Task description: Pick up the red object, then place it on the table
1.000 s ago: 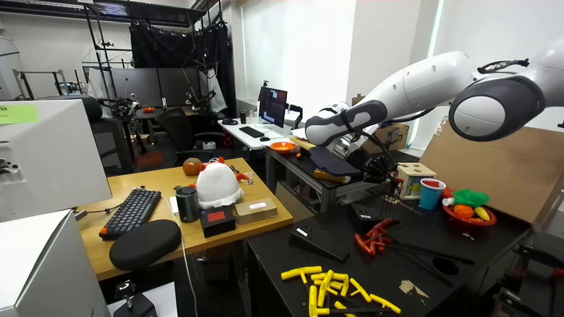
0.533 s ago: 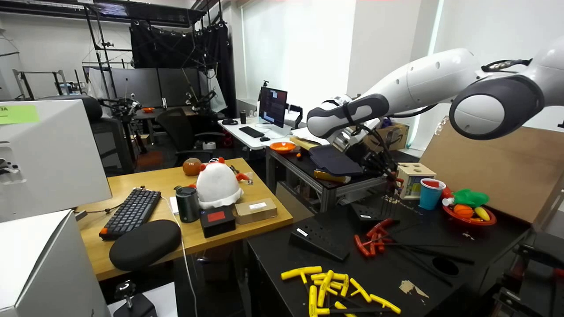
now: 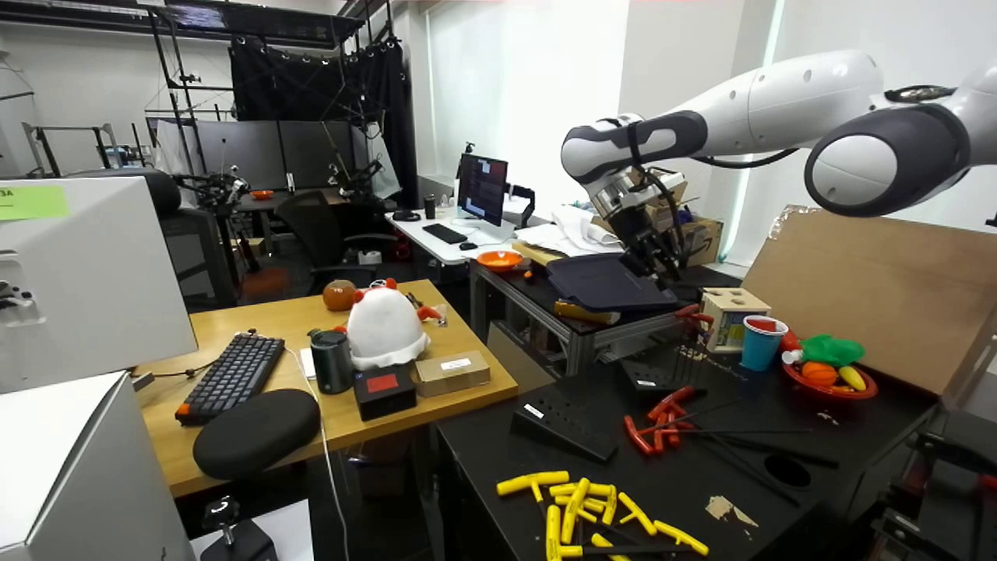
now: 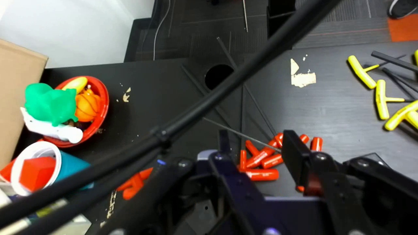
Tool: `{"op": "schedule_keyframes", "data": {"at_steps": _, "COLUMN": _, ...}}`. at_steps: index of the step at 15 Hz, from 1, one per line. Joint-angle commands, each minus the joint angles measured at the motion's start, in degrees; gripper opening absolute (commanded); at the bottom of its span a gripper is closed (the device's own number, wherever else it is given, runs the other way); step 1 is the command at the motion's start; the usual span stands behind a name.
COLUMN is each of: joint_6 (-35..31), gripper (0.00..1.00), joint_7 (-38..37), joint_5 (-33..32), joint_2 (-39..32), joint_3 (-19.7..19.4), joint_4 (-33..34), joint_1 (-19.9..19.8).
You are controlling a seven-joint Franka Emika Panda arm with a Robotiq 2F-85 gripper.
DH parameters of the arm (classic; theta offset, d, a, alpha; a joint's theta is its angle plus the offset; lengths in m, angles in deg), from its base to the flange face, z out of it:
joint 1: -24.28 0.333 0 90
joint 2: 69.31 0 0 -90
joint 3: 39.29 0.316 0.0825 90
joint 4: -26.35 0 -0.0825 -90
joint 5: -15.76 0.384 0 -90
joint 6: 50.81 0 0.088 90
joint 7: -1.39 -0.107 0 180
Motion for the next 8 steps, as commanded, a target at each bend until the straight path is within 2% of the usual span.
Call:
{"op": "schedule_keyframes", "data": {"at_steps": 1, "joint_6": 0.3, "gripper": 0.78, "joint_7": -0.6, "joint_5": 3.3, "joint_2": -1.5, "joint_3": 0.7, "joint_4": 8.9, "joint_1": -2.4}}
{"op": "schedule_keyframes", "data": {"at_steps": 3, "joint_6": -1.5, "gripper": 0.93, "joint_7": -1.3, "joint_5": 4.1, "joint_2": -1.4, "joint_3": 0.6, "joint_4": 11.5, "joint_1": -3.3}}
{"op": "schedule_keyframes", "data": {"at_steps": 4, "joint_6": -5.0, "gripper": 0.99, "joint_7": -1.9, "joint_5": 4.5, "joint_2": 1.9, "joint_3": 0.6, "joint_4": 6.7, "joint_1": -3.5}}
{"op": "schedule_keyframes", "data": {"at_steps": 8, "joint_6": -12.3, "gripper": 1.0, "joint_7": -2.6, "joint_5": 4.9, "joint_2": 2.6, "joint_3": 0.4, "joint_4": 7.7, "joint_1": -4.7}}
